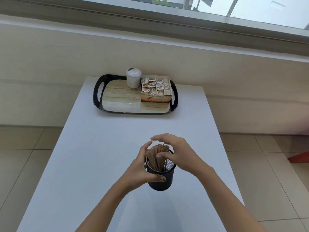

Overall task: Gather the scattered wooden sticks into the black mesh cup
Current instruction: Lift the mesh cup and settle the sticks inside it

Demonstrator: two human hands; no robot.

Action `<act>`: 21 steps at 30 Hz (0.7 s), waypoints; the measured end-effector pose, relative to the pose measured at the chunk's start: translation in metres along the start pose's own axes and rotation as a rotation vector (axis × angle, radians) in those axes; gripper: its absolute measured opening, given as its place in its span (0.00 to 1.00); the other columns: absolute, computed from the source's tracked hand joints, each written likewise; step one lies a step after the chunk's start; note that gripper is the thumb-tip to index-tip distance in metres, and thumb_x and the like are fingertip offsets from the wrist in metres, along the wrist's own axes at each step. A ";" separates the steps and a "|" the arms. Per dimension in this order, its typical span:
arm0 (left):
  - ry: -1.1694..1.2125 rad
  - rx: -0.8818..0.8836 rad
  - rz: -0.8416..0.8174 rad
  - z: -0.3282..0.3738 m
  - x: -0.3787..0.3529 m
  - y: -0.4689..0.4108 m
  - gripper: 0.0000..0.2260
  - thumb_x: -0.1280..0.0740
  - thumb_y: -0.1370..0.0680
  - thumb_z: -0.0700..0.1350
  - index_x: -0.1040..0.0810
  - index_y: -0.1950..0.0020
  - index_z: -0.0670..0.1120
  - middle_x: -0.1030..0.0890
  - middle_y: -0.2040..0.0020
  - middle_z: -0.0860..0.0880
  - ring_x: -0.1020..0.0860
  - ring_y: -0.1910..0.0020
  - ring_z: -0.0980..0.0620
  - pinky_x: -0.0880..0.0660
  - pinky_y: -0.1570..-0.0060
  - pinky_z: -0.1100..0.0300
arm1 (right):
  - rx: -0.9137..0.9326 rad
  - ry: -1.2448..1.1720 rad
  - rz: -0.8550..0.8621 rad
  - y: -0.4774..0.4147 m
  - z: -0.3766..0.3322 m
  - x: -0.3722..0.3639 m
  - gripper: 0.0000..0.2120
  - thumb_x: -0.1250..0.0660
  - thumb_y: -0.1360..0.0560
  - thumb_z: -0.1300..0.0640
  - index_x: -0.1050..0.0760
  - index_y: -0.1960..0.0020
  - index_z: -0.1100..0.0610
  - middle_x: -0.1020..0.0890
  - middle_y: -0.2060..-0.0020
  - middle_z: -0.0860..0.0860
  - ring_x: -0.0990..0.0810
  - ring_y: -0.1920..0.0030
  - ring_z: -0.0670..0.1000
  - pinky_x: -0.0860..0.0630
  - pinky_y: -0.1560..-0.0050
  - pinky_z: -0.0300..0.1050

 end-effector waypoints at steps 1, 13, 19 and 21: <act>-0.001 0.006 0.008 0.000 0.001 0.000 0.49 0.21 0.39 0.42 0.45 0.27 0.63 0.24 0.38 0.61 0.23 0.39 0.59 0.28 0.35 0.55 | -0.015 -0.014 0.032 0.002 0.001 0.000 0.21 0.28 0.26 0.57 0.26 0.34 0.48 0.23 0.39 0.41 0.25 0.39 0.41 0.28 0.38 0.37; -0.097 -0.122 0.114 -0.008 0.003 -0.007 0.58 0.19 0.38 0.46 0.57 0.24 0.64 0.25 0.38 0.65 0.22 0.43 0.61 0.24 0.54 0.71 | -0.150 -0.024 -0.010 0.022 0.007 -0.025 0.51 0.25 0.40 0.36 0.49 0.25 0.40 0.37 0.34 0.38 0.38 0.32 0.35 0.37 0.43 0.22; -0.060 -0.125 0.184 -0.014 0.004 -0.012 0.58 0.18 0.39 0.45 0.57 0.24 0.65 0.25 0.39 0.66 0.21 0.43 0.59 0.22 0.51 0.66 | -0.188 0.012 -0.008 0.018 0.010 -0.026 0.51 0.24 0.38 0.41 0.49 0.24 0.48 0.39 0.32 0.41 0.39 0.31 0.39 0.39 0.37 0.31; -0.059 -0.125 0.182 -0.015 0.004 -0.014 0.57 0.18 0.38 0.47 0.56 0.24 0.64 0.25 0.39 0.66 0.21 0.42 0.58 0.24 0.45 0.62 | -0.189 0.024 -0.023 0.017 0.011 -0.023 0.51 0.24 0.37 0.42 0.48 0.24 0.50 0.39 0.31 0.42 0.39 0.31 0.39 0.40 0.36 0.31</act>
Point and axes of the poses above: each hand's wrist, its own y-axis away from the middle knuckle, its own x-axis out of the back of the hand, z = x × y, the point moved 3 cm from there along -y, towards the middle knuckle
